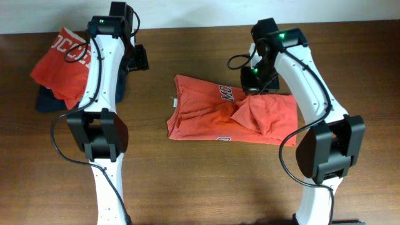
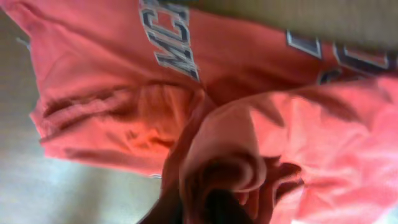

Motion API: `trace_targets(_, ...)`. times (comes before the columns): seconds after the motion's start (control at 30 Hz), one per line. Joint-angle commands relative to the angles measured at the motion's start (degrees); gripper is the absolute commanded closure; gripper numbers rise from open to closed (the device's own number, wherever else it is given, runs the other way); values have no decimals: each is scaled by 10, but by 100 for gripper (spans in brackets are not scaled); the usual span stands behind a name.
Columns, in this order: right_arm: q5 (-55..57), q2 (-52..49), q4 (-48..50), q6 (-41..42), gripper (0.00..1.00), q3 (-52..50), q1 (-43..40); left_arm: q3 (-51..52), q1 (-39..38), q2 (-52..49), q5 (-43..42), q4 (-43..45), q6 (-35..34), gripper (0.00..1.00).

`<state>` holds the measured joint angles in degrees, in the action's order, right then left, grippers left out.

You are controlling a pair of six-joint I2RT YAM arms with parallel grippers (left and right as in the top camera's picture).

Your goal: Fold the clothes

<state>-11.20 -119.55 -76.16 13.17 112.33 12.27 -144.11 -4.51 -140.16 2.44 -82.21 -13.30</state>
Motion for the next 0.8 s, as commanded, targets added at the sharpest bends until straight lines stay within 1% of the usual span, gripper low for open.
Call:
trace_targets(0.0,-21,-1,38,2,75,-7,17,-7,2,3,8,0,1,36)
trace_targets(0.03,-29,-1,50,2,71,-7,20,-7,2,3,8,-1,1,36)
trace_targets(0.1,-46,-1,69,2,47,-7,25,-7,2,3,8,-2,1,36)
trace_targets(0.17,-60,-1,77,-10,44,-7,28,-7,2,3,8,-1,1,36)
trace_targets(0.27,-70,0,79,-64,41,0,24,-7,2,4,-5,2,1,37)
trace_targets(0.3,-69,2,76,-70,38,5,18,-9,2,5,-23,3,1,40)
trace_targets(0.33,-65,5,74,-70,34,12,6,-16,0,5,-58,3,1,57)
trace_targets(0.37,-63,9,71,-70,33,16,-5,-20,-2,5,-83,3,1,75)
trace_targets(0.4,-62,12,67,-69,31,19,-18,-23,-5,5,-109,2,1,97)
trace_targets(0.43,-62,15,61,-68,29,21,-33,-25,-10,5,-135,2,2,100)
trace_targets(0.5,-62,16,49,-67,26,21,-63,-25,-27,5,-184,2,27,100)
trace_targets(0.53,-62,16,41,-67,23,21,-80,-25,-38,5,-200,1,40,100)
trace_targets(0.57,-61,15,34,-67,19,21,-95,-24,-50,4,-210,1,48,100)
trace_targets(0.7,-61,11,7,-68,12,21,-162,-22,-101,4,-218,1,53,100)
trace_targets(0.77,-62,11,1,-68,12,21,-191,-22,-124,4,-244,-1,59,100)
